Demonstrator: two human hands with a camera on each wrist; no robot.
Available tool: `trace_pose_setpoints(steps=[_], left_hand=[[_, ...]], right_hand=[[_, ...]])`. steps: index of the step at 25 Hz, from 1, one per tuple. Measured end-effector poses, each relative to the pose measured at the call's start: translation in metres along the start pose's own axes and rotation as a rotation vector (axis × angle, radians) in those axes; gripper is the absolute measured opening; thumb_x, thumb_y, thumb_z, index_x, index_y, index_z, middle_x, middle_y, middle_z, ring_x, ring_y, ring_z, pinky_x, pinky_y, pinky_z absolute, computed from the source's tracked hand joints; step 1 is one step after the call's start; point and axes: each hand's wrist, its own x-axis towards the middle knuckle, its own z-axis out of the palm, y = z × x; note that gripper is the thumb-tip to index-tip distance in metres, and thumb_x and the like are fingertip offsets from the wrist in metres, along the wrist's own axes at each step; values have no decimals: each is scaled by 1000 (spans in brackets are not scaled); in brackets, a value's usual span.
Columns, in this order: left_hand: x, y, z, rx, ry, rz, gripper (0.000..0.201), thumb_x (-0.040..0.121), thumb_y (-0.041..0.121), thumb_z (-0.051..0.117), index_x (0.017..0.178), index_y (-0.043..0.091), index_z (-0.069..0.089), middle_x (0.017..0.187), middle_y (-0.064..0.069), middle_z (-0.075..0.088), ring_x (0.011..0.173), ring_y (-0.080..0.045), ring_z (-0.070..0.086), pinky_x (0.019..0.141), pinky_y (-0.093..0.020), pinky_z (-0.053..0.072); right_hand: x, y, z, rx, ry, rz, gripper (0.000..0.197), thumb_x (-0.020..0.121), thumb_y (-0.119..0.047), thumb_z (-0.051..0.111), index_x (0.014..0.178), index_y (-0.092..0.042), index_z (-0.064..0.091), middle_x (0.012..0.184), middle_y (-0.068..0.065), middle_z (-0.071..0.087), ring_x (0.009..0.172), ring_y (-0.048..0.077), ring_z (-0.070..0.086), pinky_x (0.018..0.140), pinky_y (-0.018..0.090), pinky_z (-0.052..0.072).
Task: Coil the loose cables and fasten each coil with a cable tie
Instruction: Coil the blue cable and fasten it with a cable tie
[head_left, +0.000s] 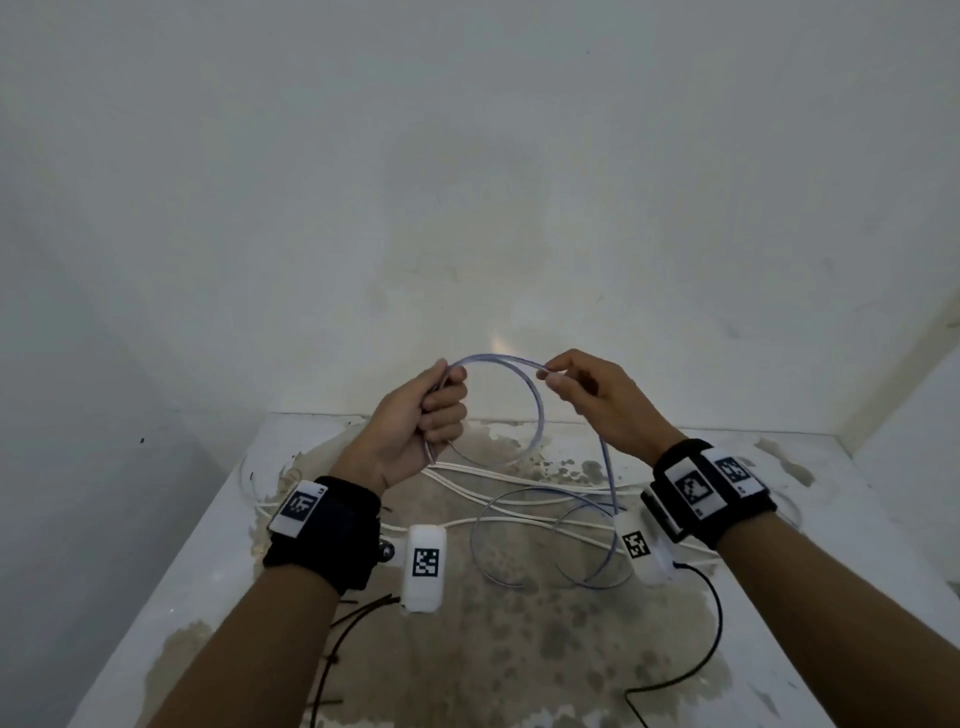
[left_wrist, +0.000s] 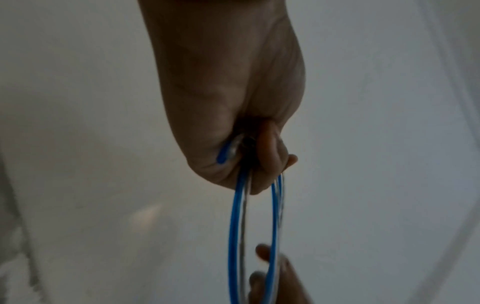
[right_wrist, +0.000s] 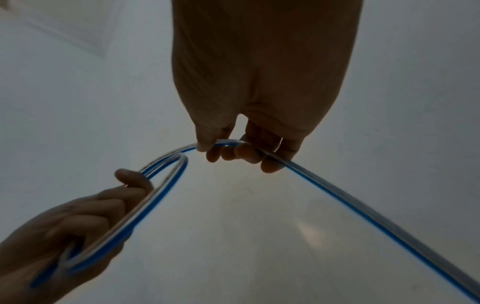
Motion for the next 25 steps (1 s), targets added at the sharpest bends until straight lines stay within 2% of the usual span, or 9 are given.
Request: trace_pose_setpoints(steps=[5,9,11,14,17,20,21,23,25], left_hand=[[-9,27,-9,-180,14,242,26,100,25,36,86,17,55,59,10,39,41,-4,36,41,-13,34],[-7,31,-18,-215,138,374,32,105,25,32,86,17,56,57,11,38,39,-5,31,38,-14,27],[-3,25,-17,-205,198,379,34,106,26,30,85,17,55,54,10,36,37,-5,29,36,-13,25],[7,3,-7,-80,255,285,36,107,29,26,86,16,53,51,10,32,35,-3,25,33,-14,23],[15,-17,5,10,281,226,37,107,31,26,87,15,53,51,9,32,37,-3,23,35,-15,22],[19,-18,9,70,306,213,37,107,32,27,87,15,52,53,8,33,39,-4,24,38,-16,23],[20,-19,10,101,316,203,36,107,32,28,88,14,52,54,8,35,40,-4,25,38,-17,25],[21,-26,13,174,330,179,34,107,32,30,89,14,53,56,8,38,41,-5,30,41,-18,31],[21,-36,18,225,324,155,33,107,32,31,90,15,53,57,8,43,43,-6,37,44,-19,38]], right_hand=[[-25,53,-10,-18,-1,171,20,104,-19,51,103,-24,70,76,0,58,60,12,48,61,25,46],[-46,84,-16,-155,15,315,23,105,-16,46,100,-20,68,80,0,64,71,15,58,61,12,47],[-52,91,-15,-195,76,357,25,106,-16,44,100,-21,67,80,1,65,74,17,60,62,14,45],[-51,75,-9,-211,126,269,26,107,-17,41,101,-21,66,70,-2,60,61,2,54,61,13,40],[-53,48,-7,-290,-89,231,28,108,-18,40,102,-18,68,65,-4,60,56,3,51,56,13,39],[-72,31,-9,-426,-336,211,29,107,-21,42,97,-20,70,65,-7,65,59,2,54,65,22,41],[-80,24,-9,-409,-384,198,28,107,-21,43,97,-21,69,65,-6,67,61,-1,55,67,21,40],[-93,3,-9,-288,-437,190,22,107,-23,44,118,-29,62,68,-8,71,62,-6,54,65,13,37],[-99,-17,-10,-110,-458,220,24,107,-22,43,124,-37,53,73,-5,73,53,4,49,60,16,40]])
